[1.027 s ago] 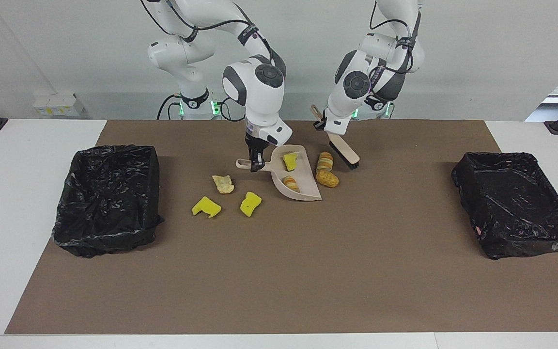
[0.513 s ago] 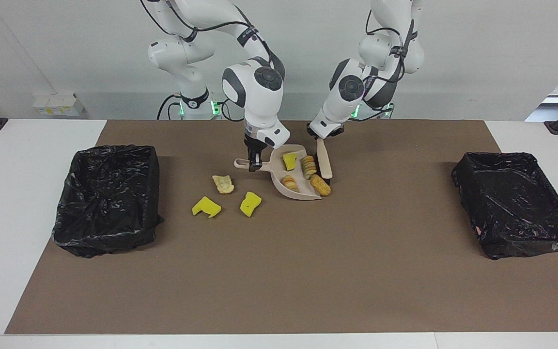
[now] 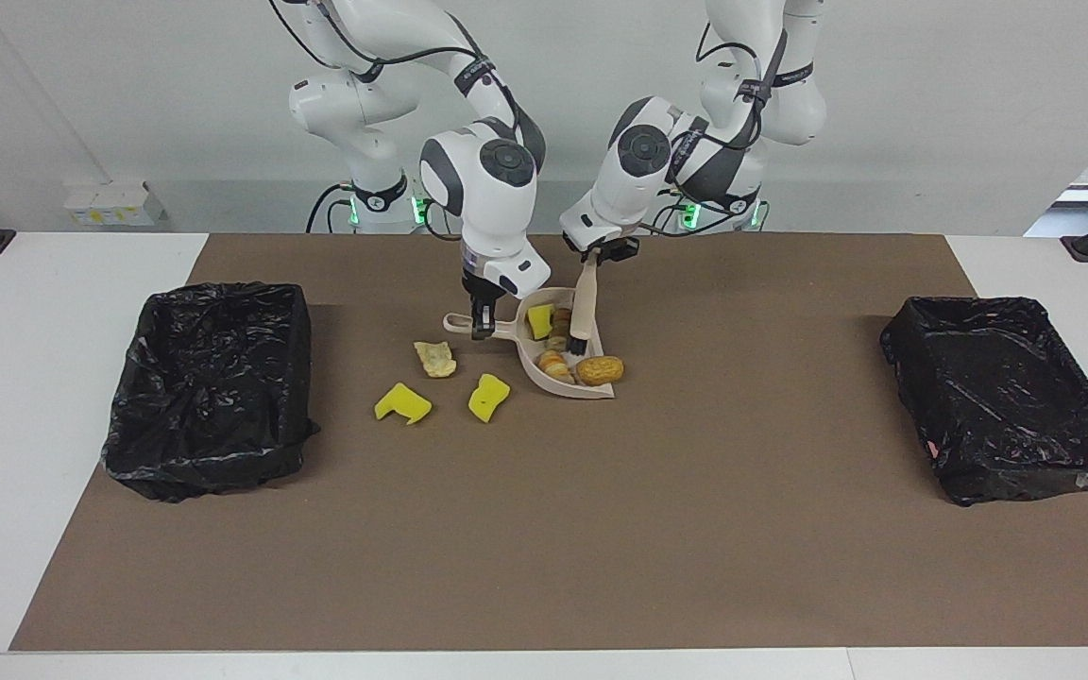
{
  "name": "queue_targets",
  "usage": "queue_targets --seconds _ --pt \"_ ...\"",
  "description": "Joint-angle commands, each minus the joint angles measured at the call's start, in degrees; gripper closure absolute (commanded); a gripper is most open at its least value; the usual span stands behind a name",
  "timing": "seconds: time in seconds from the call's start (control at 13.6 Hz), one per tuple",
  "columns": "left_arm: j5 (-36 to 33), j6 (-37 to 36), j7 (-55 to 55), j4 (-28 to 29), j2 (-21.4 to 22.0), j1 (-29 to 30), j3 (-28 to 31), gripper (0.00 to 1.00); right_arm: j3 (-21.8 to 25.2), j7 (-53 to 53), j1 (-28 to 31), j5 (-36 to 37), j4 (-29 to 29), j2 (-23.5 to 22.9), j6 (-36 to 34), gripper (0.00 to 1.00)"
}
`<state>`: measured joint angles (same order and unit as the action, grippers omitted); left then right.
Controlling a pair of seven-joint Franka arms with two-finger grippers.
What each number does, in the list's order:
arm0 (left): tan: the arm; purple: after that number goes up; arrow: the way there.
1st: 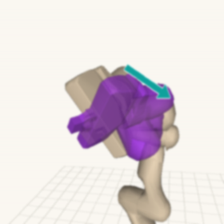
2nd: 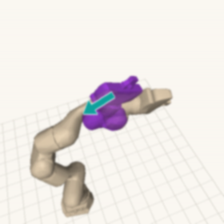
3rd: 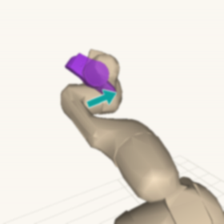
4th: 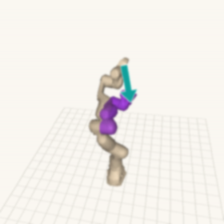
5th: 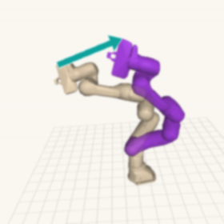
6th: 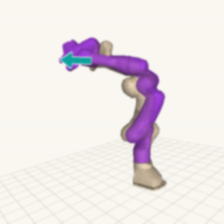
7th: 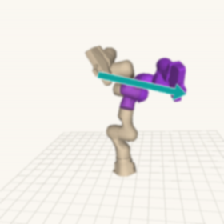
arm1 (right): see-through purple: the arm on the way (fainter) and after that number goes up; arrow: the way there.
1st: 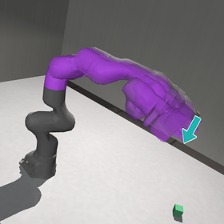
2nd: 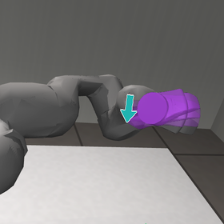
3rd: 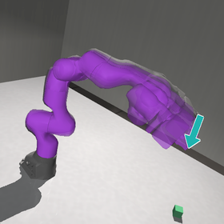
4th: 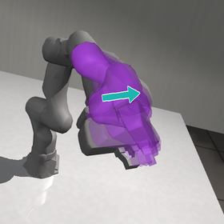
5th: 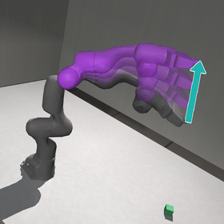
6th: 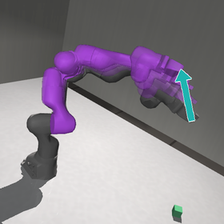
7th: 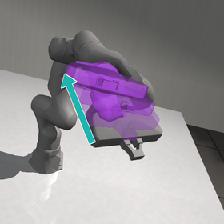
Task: Sweep and dump trash in bin
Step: 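Carry the loaded dustpan with the right gripper toward the black bin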
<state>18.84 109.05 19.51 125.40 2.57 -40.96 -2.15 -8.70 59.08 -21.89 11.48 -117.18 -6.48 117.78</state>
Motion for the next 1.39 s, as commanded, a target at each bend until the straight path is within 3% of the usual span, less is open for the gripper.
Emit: queue_targets --seconds 0.0,0.29,0.51,0.73,1.1,1.32 --pt "0.4 -8.5 0.6 -4.1 2.0 2.5 1.0 1.00 -0.4 3.8 3.0 -3.0 -1.0 0.6 1.4 1.00" --pt "0.2 -7.0 0.0 -3.8 3.0 8.3 1.0 1.00 -0.4 14.4 7.9 -11.6 -0.5 1.0 3.5 1.00" --pt "-3.4 -7.7 0.4 -3.2 3.1 11.6 1.0 1.00 0.0 17.7 10.0 -11.8 5.7 1.3 -1.4 1.00" --pt "-7.9 -8.1 1.8 0.3 5.3 11.9 1.0 1.00 0.0 19.2 19.0 -13.3 12.0 1.2 -8.4 1.00" --pt "-14.0 -10.3 2.9 -0.3 6.2 14.0 0.9 1.00 0.4 28.3 33.0 -13.3 17.3 1.5 -13.7 1.00" --pt "-13.9 -7.5 3.7 7.3 9.6 10.6 0.6 1.00 0.6 31.9 41.3 -11.8 20.6 1.6 -15.6 1.00"
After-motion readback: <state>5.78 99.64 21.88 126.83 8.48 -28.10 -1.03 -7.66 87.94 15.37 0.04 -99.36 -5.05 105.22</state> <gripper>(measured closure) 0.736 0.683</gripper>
